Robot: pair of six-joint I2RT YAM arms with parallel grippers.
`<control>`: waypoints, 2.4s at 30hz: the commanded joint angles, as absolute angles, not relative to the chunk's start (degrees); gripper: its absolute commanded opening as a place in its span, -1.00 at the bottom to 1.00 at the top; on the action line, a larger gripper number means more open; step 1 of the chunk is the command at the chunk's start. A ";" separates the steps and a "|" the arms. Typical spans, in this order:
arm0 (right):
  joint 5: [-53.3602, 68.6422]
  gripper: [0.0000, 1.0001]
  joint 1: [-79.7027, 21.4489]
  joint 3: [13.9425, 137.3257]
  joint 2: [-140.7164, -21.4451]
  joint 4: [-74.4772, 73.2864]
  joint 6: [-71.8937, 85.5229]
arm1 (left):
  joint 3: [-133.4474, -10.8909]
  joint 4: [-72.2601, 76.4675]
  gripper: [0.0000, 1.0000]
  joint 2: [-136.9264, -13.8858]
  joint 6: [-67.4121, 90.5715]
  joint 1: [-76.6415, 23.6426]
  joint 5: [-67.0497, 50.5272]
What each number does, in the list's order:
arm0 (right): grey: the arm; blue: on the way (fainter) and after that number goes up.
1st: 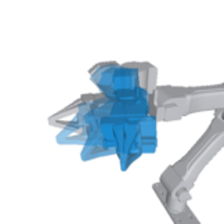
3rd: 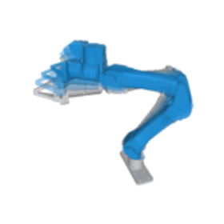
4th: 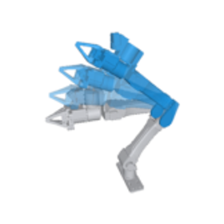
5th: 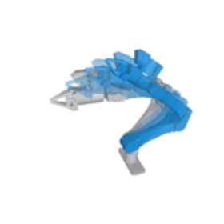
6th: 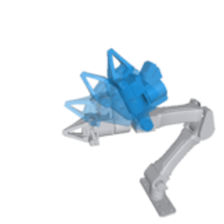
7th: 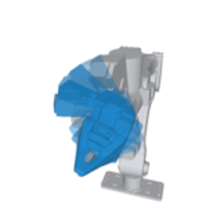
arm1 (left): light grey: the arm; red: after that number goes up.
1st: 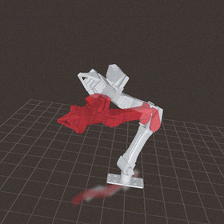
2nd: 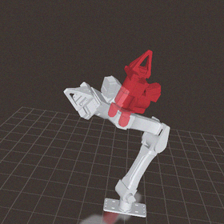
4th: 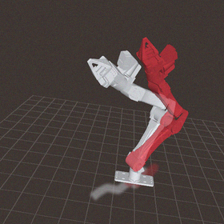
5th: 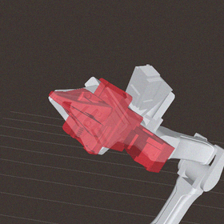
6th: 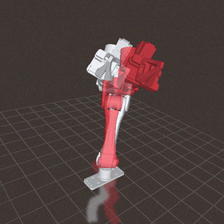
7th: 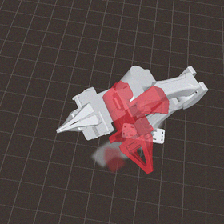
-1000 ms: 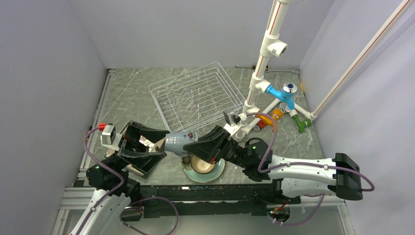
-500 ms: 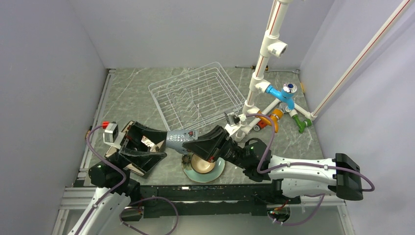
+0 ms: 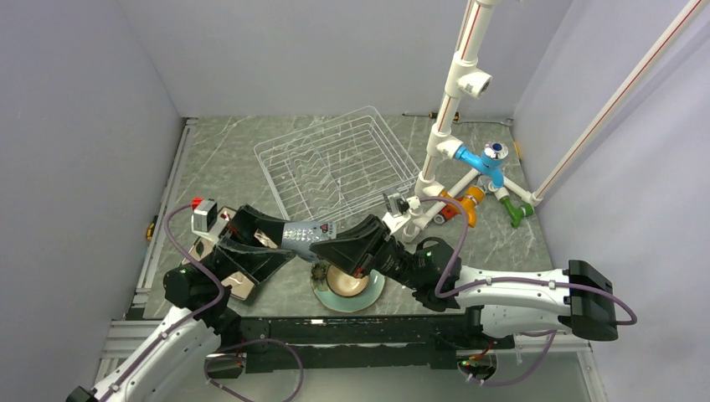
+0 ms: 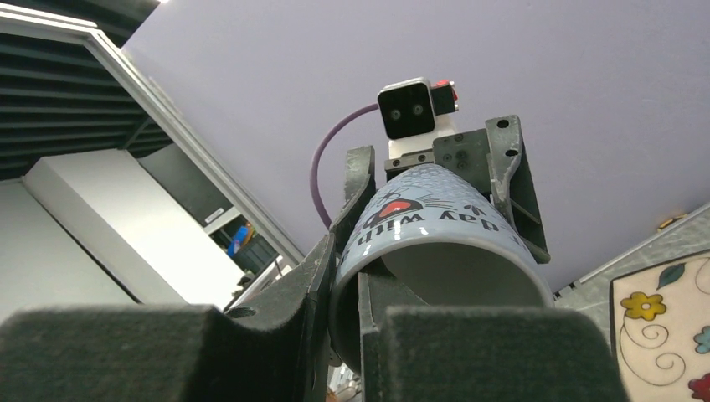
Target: Load the mixed dishes into the dish rack
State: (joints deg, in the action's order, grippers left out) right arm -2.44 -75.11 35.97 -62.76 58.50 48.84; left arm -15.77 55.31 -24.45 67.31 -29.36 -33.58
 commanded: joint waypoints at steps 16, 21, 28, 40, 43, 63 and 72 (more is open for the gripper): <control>-6.30 -1.00 -75.22 36.57 -60.77 68.57 47.95 | -17.90 72.34 0.36 -35.23 61.08 -40.26 -24.04; -7.06 -1.00 -75.15 35.81 -59.94 67.84 47.64 | -18.27 70.76 0.41 -34.66 59.61 -40.70 -21.20; -8.26 -1.00 -75.25 34.94 -58.70 66.01 47.25 | -18.93 77.67 0.45 -39.97 63.45 -40.93 -20.49; -9.40 -1.00 -75.13 33.85 -57.02 65.88 46.85 | -21.44 78.77 0.14 -42.90 62.68 -41.74 -23.14; -9.63 -1.00 -75.15 33.75 -56.69 65.65 46.77 | -21.19 78.98 -0.32 -43.43 62.78 -41.86 -23.58; -15.19 0.78 -75.31 29.48 -38.01 9.22 35.51 | -38.95 -4.74 -1.00 -24.81 24.03 -41.85 -10.45; -16.72 0.71 -75.28 20.70 -25.09 1.85 38.83 | -46.38 -10.85 -1.00 -34.67 10.07 -41.84 -2.14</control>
State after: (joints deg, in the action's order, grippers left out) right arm -16.05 -75.20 23.49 -30.74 4.45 37.74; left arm -43.40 -10.63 -29.91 18.76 -41.71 -7.27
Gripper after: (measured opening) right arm 0.861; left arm 0.574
